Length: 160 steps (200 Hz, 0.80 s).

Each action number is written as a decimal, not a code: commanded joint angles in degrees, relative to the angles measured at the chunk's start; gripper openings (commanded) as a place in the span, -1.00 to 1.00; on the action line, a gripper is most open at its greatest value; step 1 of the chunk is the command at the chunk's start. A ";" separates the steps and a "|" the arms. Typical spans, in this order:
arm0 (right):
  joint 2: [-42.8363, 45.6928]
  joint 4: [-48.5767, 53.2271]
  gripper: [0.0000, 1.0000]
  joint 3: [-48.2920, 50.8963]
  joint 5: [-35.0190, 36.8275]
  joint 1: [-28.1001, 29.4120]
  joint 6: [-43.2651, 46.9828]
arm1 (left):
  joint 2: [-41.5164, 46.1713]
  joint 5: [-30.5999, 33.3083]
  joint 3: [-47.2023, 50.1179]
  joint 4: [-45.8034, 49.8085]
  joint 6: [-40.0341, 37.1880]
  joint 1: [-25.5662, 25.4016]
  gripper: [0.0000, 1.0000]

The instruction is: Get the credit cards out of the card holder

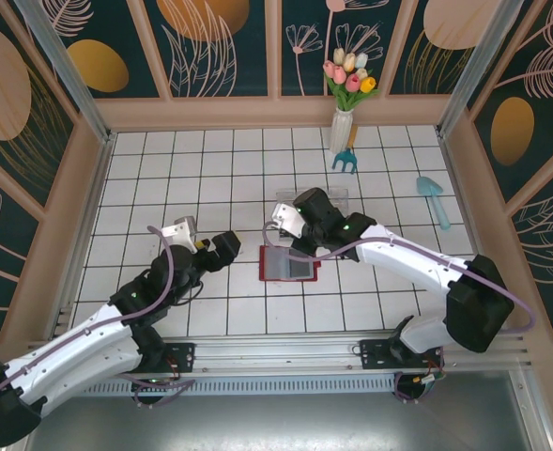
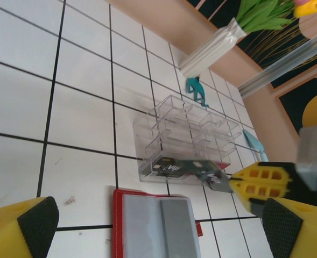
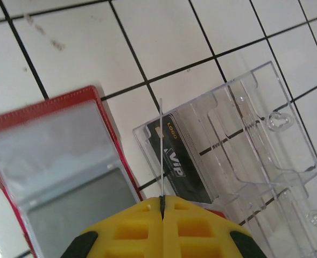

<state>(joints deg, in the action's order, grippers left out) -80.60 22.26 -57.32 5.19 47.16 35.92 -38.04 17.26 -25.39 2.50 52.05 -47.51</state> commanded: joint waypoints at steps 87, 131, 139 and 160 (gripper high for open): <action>1.10 -3.98 -1.00 4.65 0.48 -0.72 22.15 | 3.49 1.90 1.58 3.06 -1.19 0.40 0.97; -0.10 -5.69 -1.00 5.32 0.66 -1.34 23.65 | 3.59 1.96 1.49 3.39 -1.25 0.45 0.97; -0.41 -5.98 -1.00 5.25 0.70 -1.37 23.80 | 3.59 1.88 1.57 3.35 -1.25 0.43 0.97; -1.67 -6.99 -1.00 4.60 0.73 -1.44 24.09 | 3.58 1.89 1.65 3.32 -1.07 0.42 0.97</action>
<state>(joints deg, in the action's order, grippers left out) -80.73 17.58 -52.58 6.20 46.06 58.22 -34.96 18.50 -24.18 5.02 51.46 -47.51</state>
